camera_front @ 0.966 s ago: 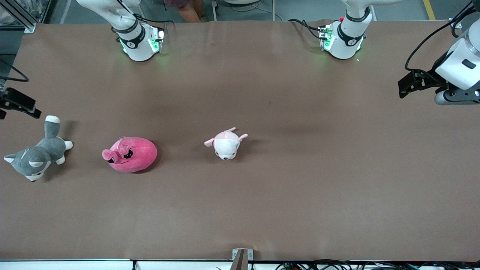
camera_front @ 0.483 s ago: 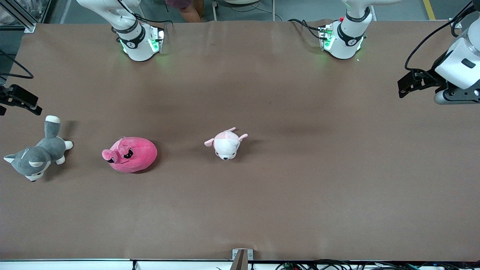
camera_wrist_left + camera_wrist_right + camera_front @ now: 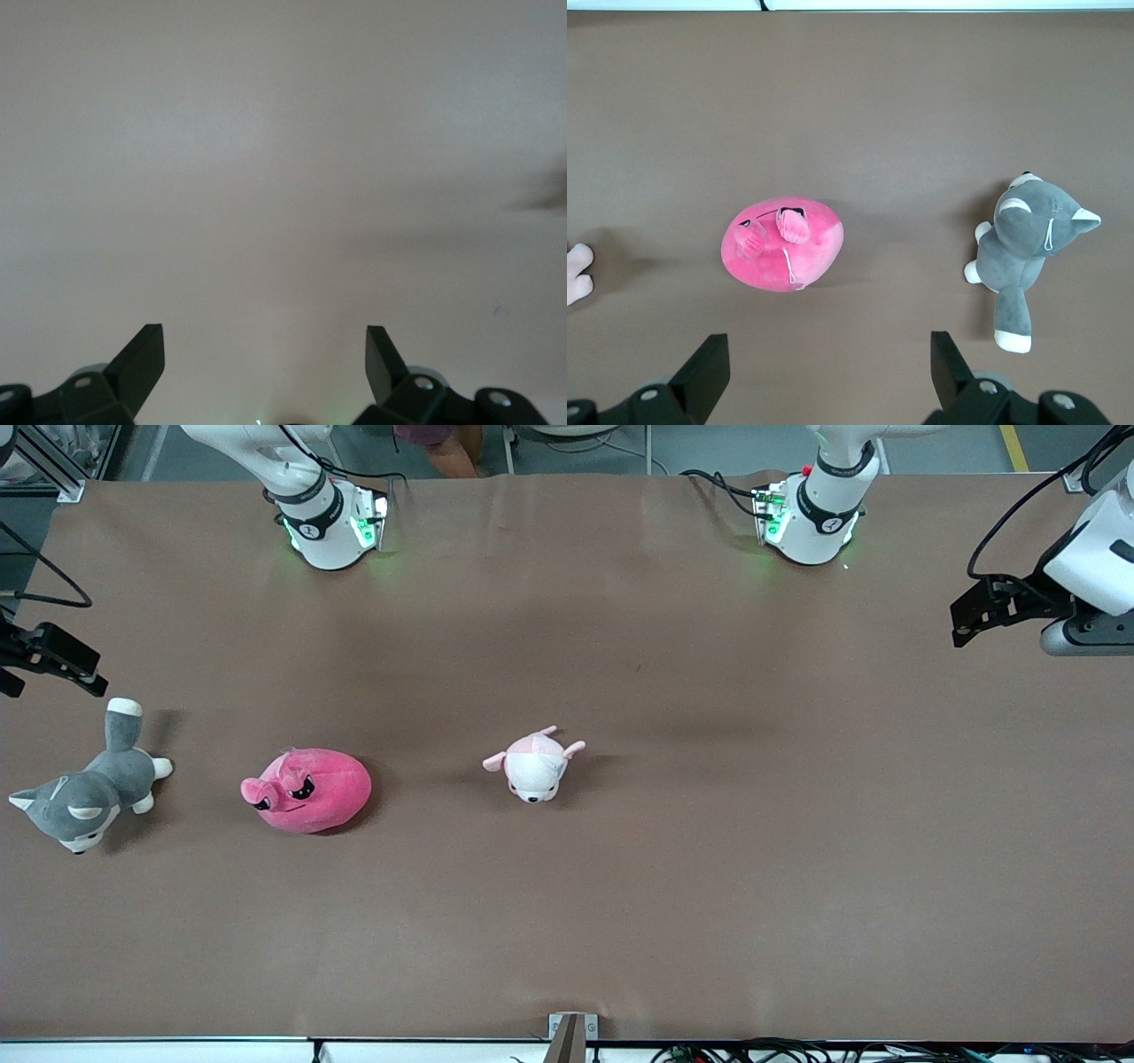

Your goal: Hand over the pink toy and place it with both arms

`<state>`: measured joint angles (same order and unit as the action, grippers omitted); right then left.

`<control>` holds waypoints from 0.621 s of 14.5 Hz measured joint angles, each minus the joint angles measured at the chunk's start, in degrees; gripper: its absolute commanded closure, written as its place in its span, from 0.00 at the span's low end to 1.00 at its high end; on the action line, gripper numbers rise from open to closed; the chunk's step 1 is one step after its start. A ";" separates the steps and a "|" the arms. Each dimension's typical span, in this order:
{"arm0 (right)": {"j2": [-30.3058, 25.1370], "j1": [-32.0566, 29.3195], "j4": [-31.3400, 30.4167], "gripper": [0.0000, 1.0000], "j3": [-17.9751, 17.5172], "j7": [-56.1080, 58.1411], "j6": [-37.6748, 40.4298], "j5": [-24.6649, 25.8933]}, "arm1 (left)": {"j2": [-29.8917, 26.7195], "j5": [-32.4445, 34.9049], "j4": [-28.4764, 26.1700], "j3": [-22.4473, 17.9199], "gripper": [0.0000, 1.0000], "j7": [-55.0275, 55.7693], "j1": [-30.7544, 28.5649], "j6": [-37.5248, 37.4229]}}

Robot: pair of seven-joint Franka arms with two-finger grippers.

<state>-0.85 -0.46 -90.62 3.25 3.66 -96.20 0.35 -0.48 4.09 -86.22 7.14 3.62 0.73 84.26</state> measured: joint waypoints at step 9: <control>-0.64 0.03 -1.11 0.00 -0.17 0.00 0.00 0.04 | 1.17 -3.38 -0.15 -0.02 0.00 0.13 -0.27 0.28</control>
<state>-1.50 -0.43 -91.73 3.08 3.66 -96.20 0.39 0.68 0.72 -86.37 7.12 3.75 0.46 84.54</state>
